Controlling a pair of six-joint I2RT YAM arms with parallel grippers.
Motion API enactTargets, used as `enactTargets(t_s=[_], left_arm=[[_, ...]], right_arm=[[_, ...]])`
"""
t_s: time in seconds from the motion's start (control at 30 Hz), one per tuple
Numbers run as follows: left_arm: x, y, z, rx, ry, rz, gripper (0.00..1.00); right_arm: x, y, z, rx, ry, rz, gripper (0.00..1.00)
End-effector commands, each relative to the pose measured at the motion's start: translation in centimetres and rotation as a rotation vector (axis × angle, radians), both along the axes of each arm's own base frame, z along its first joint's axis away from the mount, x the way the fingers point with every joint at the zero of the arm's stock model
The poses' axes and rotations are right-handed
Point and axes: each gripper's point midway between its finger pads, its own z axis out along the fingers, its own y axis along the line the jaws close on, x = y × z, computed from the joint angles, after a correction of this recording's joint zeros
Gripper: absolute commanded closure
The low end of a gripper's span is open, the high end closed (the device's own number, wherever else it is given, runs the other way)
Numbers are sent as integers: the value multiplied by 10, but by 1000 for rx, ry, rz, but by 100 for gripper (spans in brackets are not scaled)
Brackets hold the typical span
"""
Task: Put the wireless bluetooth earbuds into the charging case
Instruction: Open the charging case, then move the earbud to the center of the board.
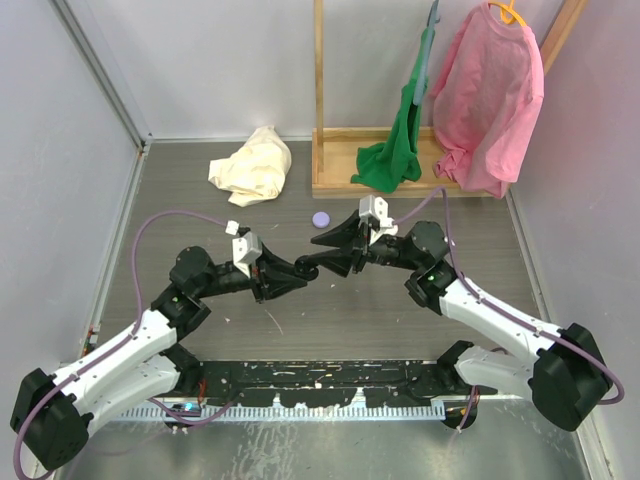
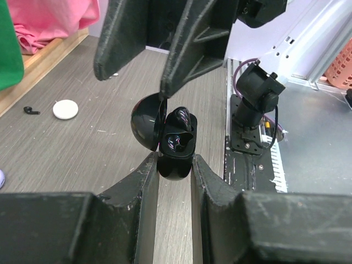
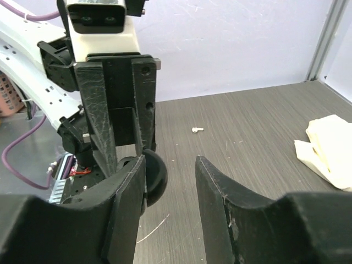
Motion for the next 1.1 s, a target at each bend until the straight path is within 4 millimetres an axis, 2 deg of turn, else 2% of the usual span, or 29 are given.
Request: enactTargets(t_s=[0.0,0.2,0.33,0.43,0.63,0.83,1.07], left_arm=[[-8,0,21,-55,-109,-39,100],[3,2,16,-51,-89,26,100],[22,5,-2,-33,-40,131,100],[36,10,-16,-28,-14,218,100],[65,23,-39,-8,52,361,100],[74,32,-54,-5,81,423,100],[76,40,-57,8,77,468,100]], right_arm=[[11,-3,24,24,-59,-67,53],[15,-3,25,9,-51,-88,52],[38,-8,13,-57,-6,-208,51],[76,-24,-14,-140,64,-422,50],[140,-72,-74,-283,146,-819,48],[184,-107,-118,-336,192,-1071,48],[235,-152,-159,-361,280,-1335,51]])
